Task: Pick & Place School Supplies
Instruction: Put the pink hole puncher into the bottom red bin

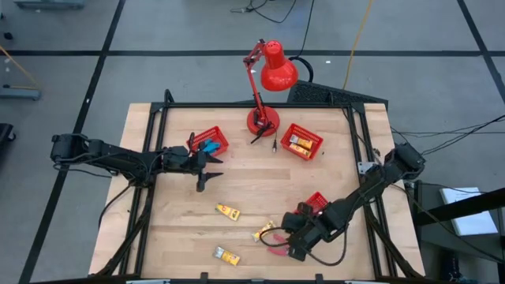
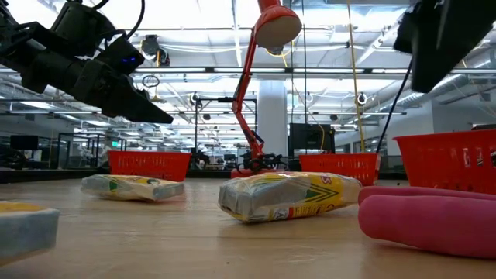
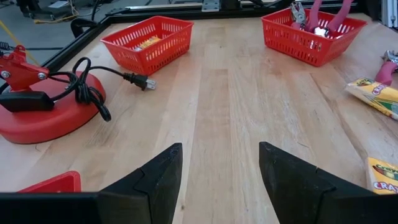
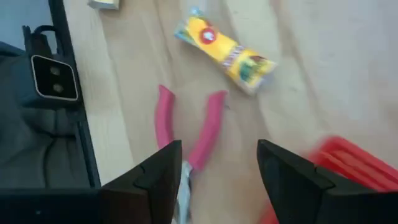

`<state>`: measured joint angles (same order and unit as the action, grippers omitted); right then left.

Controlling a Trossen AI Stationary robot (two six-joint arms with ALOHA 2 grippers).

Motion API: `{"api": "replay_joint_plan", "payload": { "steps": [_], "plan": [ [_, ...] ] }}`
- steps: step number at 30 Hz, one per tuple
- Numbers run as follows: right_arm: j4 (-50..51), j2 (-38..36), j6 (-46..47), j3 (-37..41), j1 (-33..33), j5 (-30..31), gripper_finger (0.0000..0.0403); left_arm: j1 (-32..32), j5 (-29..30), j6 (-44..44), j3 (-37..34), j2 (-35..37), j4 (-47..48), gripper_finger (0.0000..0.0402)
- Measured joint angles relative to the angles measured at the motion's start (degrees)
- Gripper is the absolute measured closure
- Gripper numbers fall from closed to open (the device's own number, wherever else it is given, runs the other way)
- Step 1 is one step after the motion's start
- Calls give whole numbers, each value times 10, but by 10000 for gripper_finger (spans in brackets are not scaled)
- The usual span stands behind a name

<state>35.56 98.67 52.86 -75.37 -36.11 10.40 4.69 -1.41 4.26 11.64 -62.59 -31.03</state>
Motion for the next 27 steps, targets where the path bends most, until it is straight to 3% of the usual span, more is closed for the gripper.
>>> {"api": "replay_joint_plan", "payload": {
  "steps": [6, 16, 27],
  "plan": [
    [-20, 54, -7, 1, 5, -45, 204, 0, 0, 2, 0, 0, 0, 188],
    [-98, 89, -12, 0, 4, -51, 204, 0, 0, 2, 0, 0, 0, 188],
    [-106, 129, -17, 0, 4, -59, 204, 0, 0, 5, 0, 0, 0, 188]
  ]
}}
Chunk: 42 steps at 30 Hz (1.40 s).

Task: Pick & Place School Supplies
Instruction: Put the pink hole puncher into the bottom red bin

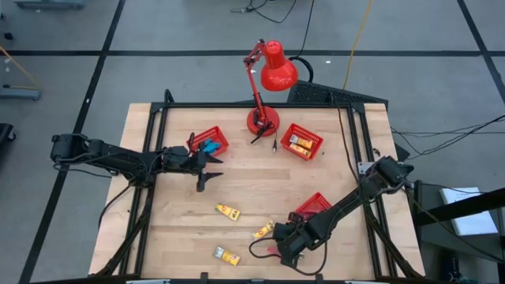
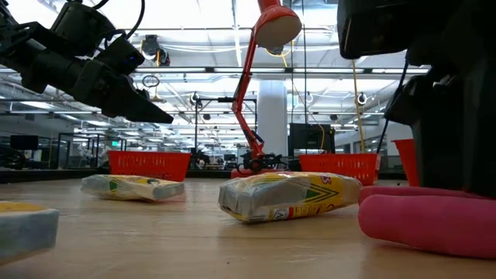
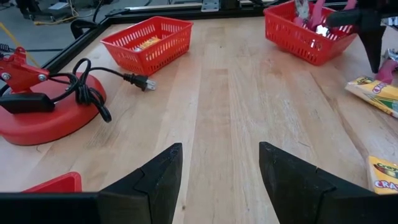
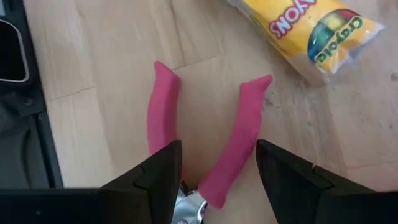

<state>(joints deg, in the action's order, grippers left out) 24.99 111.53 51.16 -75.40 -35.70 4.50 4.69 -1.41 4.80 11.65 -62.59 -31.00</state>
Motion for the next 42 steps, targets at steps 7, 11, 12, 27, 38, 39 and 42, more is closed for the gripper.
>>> {"api": "replay_joint_plan", "payload": {
  "steps": [7, 11, 12, 27, 38, 39, 42],
  "plan": [
    [1, 18, 5, -1, 0, 7, 229, 0, 0, 0, 0, 0, 0, 188],
    [2, 14, 13, 0, 0, 10, 289, 0, 0, 0, 0, 0, 0, 188],
    [3, 11, 11, 1, 0, 13, 309, 0, 0, 0, 0, 0, 0, 188],
    [-84, -3, -57, -1, -4, 8, 374, 0, 0, 2, 0, 0, 0, 188],
    [118, -4, -135, -126, 7, 70, 374, 0, 0, 2, 0, 0, 0, 188],
    [156, -4, -135, -140, 8, 79, 374, 0, 0, 2, 0, 0, 0, 188],
    [277, -4, -129, -169, 9, 108, 374, 0, 0, 1, 0, 0, 1, 188]
  ]
}}
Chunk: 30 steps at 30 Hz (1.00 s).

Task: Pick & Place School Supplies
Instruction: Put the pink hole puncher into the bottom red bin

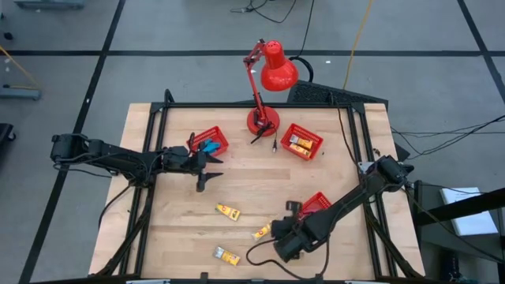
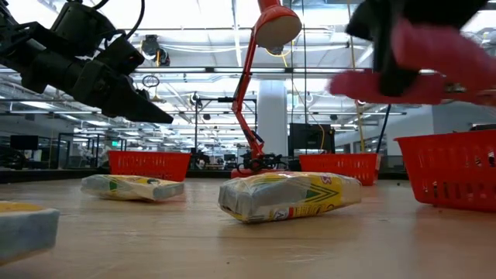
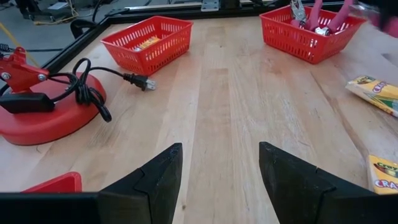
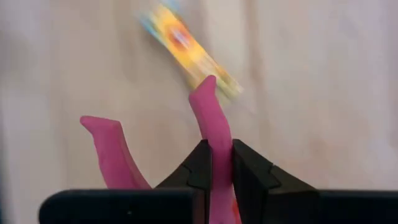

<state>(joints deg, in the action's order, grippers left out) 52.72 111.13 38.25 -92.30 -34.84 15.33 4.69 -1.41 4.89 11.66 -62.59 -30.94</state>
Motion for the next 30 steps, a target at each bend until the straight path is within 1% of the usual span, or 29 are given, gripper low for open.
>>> {"api": "replay_joint_plan", "payload": {
  "steps": [2, 5, 13, 18, 21, 25, 30],
  "plan": [
    [71, 0, 13, -9, 0, 11, 374, 0, 0, 0, 0, 0, 4, 188],
    [144, -10, 32, -11, 0, 14, 374, 0, 0, 1, 0, 0, 8, 188],
    [248, -43, 62, -9, 0, 26, 374, 0, 0, 4, 0, 0, 8, 188],
    [262, -44, 64, 12, 1, 7, 374, 0, 0, 4, 0, 0, 8, 188],
    [246, -44, 62, 44, 8, -19, 374, 0, 0, 4, 0, 0, 8, 188],
    [225, -43, 56, 78, 13, -35, 374, 0, 0, 4, 0, 0, 8, 188],
    [213, -44, 46, 89, 18, -36, 374, 0, 0, 6, 0, 0, 9, 188]
  ]
}}
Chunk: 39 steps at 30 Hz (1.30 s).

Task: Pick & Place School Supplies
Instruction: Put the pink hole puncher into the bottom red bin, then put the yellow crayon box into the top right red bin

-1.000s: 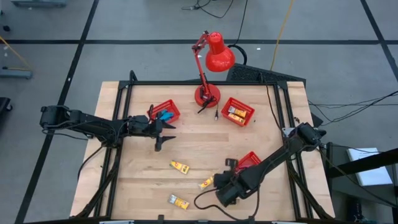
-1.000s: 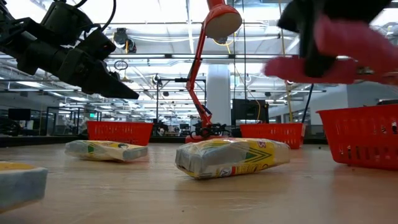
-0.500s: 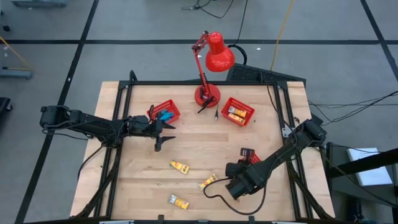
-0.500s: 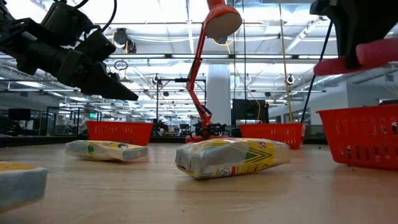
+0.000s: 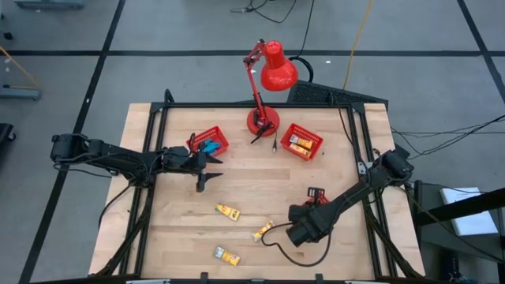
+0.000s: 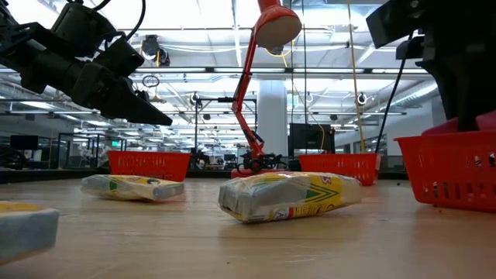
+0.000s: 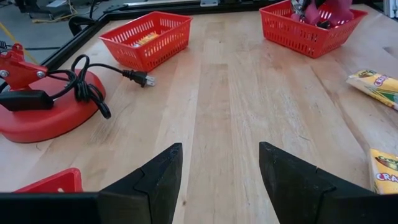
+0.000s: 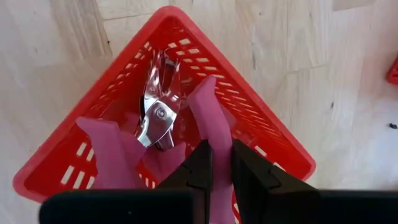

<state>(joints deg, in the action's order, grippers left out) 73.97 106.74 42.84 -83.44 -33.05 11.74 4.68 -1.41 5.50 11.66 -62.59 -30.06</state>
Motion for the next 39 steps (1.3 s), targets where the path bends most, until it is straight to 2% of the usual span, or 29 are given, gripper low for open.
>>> {"api": "replay_joint_plan", "payload": {
  "steps": [3, 11, 17, 20, 26, 39],
  "plan": [
    [-1, -3, 0, 1, 2, 3, 368, 0, 0, 0, 0, 0, 0, 188],
    [-21, -23, -16, 1, 6, 34, 259, 0, 0, 3, 0, 0, 2, 188],
    [-81, -46, -40, 1, 22, 30, 208, 0, 0, 4, 0, 0, 4, 188],
    [-158, -52, -78, 1, 32, 21, 198, 0, 0, 7, 0, 0, 4, 188],
    [-317, -34, -167, 1, 55, -47, 199, 0, 0, 8, 0, 0, 4, 188],
    [-433, 26, -293, 1, 76, -71, 180, 0, 0, 13, 0, 0, 3, 188]
  ]
}}
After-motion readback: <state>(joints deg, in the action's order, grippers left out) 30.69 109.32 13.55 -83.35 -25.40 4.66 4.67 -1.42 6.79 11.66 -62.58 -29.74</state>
